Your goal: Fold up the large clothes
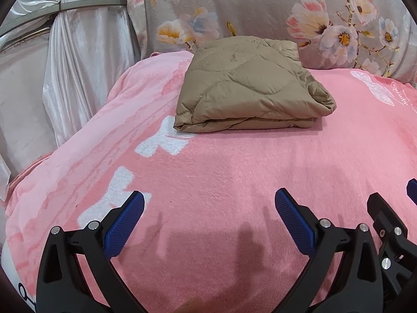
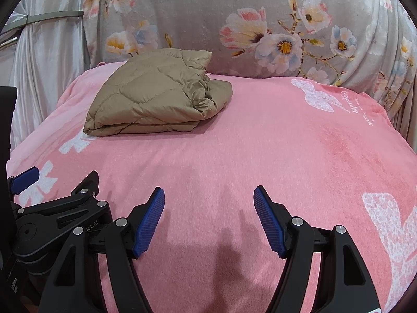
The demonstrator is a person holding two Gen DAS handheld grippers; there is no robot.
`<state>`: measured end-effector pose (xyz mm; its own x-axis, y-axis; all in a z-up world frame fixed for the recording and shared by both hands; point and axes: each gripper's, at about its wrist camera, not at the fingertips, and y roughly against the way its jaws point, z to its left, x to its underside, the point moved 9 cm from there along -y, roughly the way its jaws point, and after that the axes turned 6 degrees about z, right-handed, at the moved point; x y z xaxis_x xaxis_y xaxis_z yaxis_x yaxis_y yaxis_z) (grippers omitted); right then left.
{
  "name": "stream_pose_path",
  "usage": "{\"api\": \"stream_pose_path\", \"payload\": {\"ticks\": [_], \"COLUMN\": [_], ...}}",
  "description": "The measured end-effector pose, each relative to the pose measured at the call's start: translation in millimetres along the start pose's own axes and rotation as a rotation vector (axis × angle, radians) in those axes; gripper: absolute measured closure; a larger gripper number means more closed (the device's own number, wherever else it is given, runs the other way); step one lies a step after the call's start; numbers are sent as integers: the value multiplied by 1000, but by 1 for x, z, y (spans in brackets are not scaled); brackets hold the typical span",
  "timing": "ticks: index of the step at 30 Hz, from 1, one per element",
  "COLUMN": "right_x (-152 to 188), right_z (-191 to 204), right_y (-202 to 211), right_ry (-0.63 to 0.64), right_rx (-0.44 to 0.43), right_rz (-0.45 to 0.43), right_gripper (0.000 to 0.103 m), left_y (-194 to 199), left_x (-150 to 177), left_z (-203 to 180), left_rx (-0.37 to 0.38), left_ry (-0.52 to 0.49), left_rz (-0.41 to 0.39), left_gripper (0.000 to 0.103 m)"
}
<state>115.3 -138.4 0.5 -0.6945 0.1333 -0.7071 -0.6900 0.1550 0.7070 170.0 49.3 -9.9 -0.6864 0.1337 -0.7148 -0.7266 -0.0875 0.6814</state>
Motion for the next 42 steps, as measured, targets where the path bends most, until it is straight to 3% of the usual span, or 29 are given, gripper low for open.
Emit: {"api": "stream_pose_path", "payload": {"ticks": [42], "right_x": [-1], "right_z": [3], "right_y": [4], "right_ry": [-1], "right_rx": [7], "right_rz": [-11], "right_gripper": [34], "left_y": [8], "left_x": [-2], "left_z": [-1], "left_rx": [-9], "left_ry": [10], "left_rz": [-21], "left_gripper": [9]}}
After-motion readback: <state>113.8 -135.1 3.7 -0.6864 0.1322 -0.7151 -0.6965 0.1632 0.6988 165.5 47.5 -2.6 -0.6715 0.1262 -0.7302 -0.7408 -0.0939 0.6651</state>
